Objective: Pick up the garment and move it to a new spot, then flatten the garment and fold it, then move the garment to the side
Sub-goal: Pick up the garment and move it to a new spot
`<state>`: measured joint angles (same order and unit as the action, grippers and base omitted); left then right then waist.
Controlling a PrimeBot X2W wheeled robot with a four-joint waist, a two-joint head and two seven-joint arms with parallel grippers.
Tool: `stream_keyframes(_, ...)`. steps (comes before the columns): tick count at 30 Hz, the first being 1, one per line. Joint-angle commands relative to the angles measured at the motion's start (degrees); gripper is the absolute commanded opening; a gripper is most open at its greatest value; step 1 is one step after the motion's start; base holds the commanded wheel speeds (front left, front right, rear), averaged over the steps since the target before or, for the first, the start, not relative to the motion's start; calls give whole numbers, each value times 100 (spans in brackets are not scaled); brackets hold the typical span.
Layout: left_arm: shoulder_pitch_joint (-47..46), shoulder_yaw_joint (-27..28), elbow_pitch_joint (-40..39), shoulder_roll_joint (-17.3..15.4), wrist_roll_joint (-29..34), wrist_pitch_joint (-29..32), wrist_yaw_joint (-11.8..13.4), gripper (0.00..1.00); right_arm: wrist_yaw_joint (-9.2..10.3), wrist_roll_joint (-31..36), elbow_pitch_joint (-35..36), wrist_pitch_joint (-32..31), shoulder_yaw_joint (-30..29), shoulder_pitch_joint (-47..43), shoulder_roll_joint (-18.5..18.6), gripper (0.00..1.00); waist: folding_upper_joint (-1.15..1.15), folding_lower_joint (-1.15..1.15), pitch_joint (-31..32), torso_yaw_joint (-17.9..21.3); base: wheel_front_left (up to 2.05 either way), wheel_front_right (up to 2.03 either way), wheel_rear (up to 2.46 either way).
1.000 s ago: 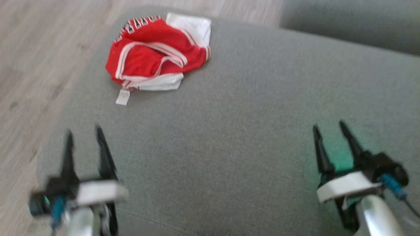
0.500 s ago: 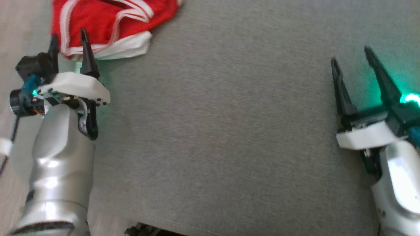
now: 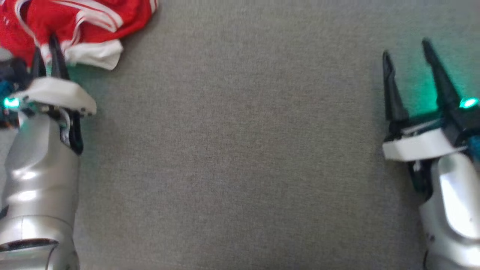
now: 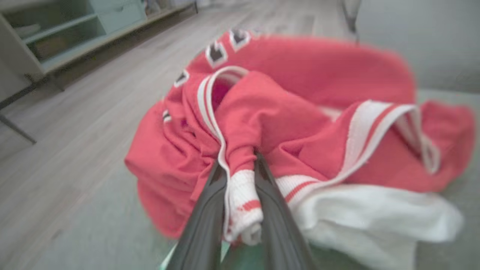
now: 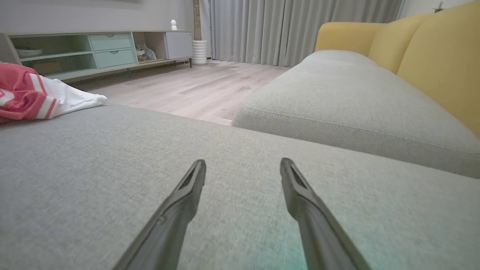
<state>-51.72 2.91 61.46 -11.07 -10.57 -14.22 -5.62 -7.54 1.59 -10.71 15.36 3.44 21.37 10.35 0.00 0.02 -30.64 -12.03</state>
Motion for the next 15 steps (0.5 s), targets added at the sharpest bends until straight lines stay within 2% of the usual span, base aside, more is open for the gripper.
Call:
stream_keyframes(1,-145,20,-661,-366,109,-72,-18,0,5,-40,6,-37,109,-389,-158,100,0,-2,426,118,0,0,0)
stream_keyframes(2,-145,20,-661,-366,109,-72,-18,0,5,-40,6,-37,109,-389,-158,100,0,-2,426,118,0,0,0)
stream_keyframes(7,-160,-259,-2239,-424,410,-76,-79,0,5,-210,5,-37,154,-539,-442,100,0,-2,1144,504,0,0,0)
stream_keyframes(11,-274,-598,-3103,-383,407,-75,-147,0,5,-325,53,-37,239,-692,-616,100,0,-2,1643,996,0,0,0)
stream_keyframes(15,-452,-1140,-3870,-322,246,243,-179,0,5,-431,144,-37,264,-827,-704,100,0,-2,1935,1521,0,0,0)
